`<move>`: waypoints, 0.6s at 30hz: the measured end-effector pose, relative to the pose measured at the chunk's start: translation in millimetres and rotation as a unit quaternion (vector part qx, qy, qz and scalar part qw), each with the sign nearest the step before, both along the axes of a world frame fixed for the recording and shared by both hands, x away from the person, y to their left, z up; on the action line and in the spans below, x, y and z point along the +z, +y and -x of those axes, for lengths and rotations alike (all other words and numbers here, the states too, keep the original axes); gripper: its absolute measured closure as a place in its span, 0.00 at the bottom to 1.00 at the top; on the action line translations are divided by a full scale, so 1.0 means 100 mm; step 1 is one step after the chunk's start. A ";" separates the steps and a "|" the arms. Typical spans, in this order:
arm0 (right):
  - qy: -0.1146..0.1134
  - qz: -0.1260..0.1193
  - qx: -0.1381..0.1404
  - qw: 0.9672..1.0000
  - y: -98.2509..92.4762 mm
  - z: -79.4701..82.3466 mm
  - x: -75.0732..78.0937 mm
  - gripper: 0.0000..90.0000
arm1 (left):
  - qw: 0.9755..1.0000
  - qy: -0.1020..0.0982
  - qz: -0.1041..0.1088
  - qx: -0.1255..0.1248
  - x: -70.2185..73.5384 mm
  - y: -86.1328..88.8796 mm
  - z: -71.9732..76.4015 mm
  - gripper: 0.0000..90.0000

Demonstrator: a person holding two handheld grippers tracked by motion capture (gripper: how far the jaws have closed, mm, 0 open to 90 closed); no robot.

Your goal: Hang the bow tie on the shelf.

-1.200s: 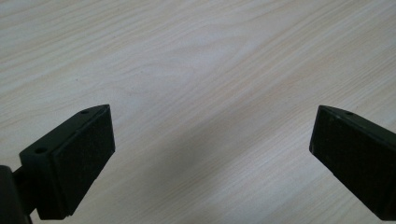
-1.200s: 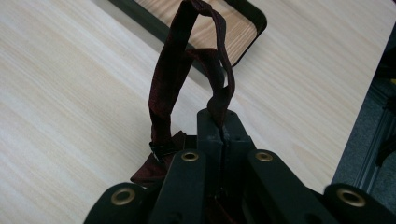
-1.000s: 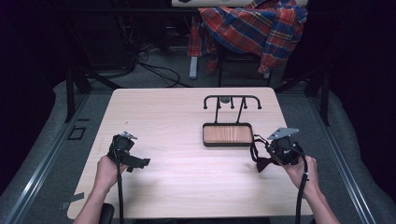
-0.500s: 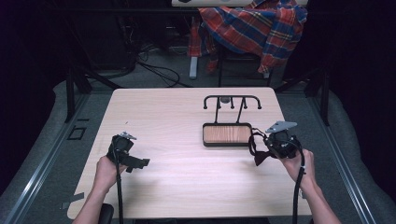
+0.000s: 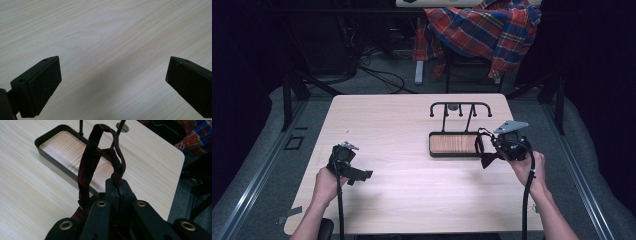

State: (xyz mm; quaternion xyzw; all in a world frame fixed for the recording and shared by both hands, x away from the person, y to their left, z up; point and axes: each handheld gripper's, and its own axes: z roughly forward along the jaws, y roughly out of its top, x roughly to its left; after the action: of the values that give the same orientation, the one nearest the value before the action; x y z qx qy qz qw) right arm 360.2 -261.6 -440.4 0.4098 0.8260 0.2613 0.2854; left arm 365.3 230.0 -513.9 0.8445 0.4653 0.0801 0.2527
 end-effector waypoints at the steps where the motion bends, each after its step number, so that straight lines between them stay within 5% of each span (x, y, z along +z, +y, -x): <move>1: 0.000 0.000 0.000 1.000 0.00 0.00 0.00 0.99 | 1.000 0.000 0.000 0.000 0.00 0.00 0.00 0.00; 18: -0.044 -0.027 -0.023 0.998 -0.04 -0.16 0.23 0.99 | 1.000 -0.004 0.004 0.004 0.01 0.01 0.00 0.00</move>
State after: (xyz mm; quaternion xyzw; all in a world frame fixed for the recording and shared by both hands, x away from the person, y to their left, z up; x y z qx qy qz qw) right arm 376.1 -265.8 -417.9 0.4241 0.7956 0.2948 0.3166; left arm 365.3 230.7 -513.4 0.8411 0.4683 0.0824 0.2577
